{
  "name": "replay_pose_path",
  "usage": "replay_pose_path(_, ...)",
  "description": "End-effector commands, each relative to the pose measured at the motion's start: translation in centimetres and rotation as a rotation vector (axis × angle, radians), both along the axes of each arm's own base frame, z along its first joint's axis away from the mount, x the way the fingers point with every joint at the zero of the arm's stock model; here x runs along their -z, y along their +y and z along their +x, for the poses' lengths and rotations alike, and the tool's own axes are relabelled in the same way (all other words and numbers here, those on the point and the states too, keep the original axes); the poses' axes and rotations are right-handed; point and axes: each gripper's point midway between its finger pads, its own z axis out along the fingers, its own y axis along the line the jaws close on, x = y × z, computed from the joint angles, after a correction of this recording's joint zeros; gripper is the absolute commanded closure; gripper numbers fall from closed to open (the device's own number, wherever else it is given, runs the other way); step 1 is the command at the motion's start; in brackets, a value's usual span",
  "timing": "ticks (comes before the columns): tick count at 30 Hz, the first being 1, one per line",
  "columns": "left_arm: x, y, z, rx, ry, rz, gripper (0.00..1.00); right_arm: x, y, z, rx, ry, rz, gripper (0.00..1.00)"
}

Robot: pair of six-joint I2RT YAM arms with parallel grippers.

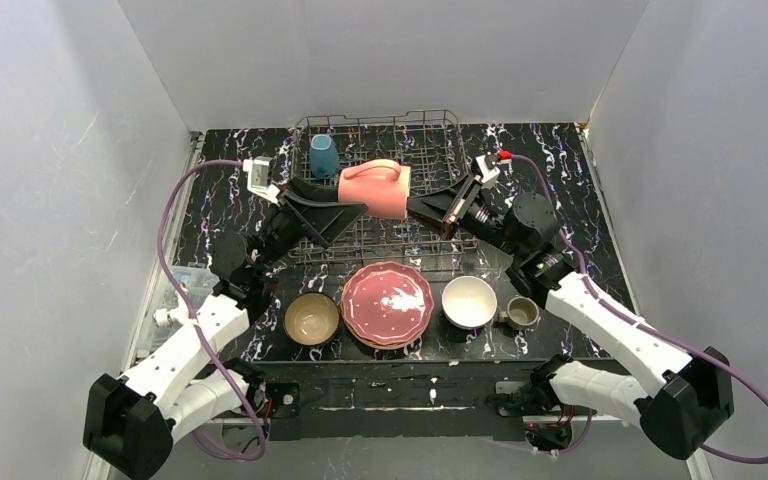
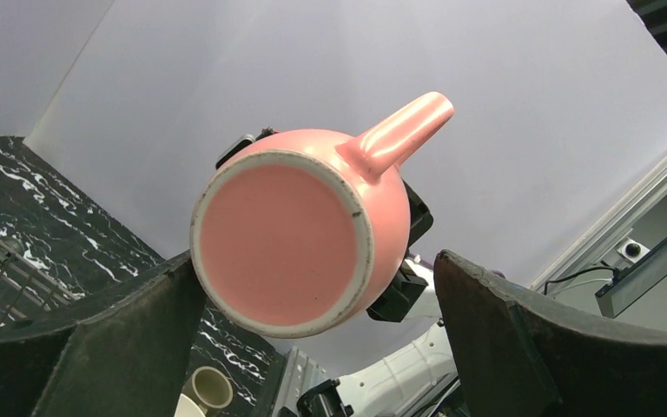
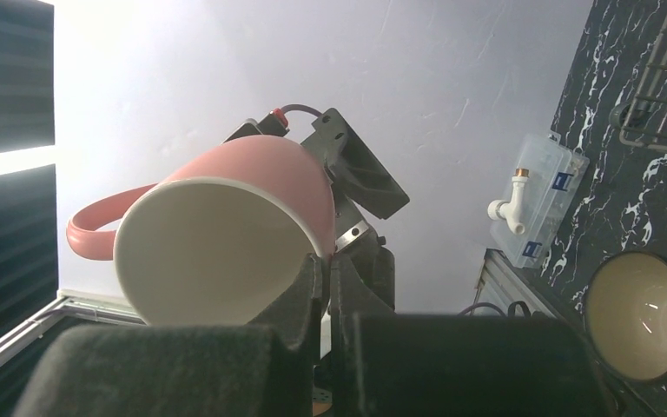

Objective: Load the mixed dishes into the dish rack
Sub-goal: Pick up the cup at the center of the board.

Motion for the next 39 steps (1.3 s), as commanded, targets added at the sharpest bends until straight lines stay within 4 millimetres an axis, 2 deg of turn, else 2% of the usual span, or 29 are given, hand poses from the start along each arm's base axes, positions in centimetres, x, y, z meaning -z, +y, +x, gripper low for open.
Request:
replay_pose_path(1,-1.8,0.6,-1.0,0.001,-0.102,-0.051,0.01,-5.2,-0.8,-1.1,0.009,-0.13,0.153,0.99)
replay_pose_path(8,-2.7,0.5,-1.5,0.031,-0.145,-0.068,0.04,-5.2,-0.5,-1.4,-0.002,-0.13,0.166,0.99)
replay_pose_path(22,-3.2,0.5,-0.9,0.018,-0.149,-0.075,0.04,-5.3,0.0,-1.9,-0.01,-0.138,0.168,0.99)
replay_pose_path(28,-3.1,0.3,-0.9,0.03,-0.153,-0.067,0.09,-5.1,0.0,-1.8,-0.006,-0.136,0.165,0.99)
replay_pose_path(39,-3.7,0.3,-0.9,0.028,-0.167,-0.07,0.45,-3.8,0.1,-2.1,-0.014,-0.124,0.125,0.99)
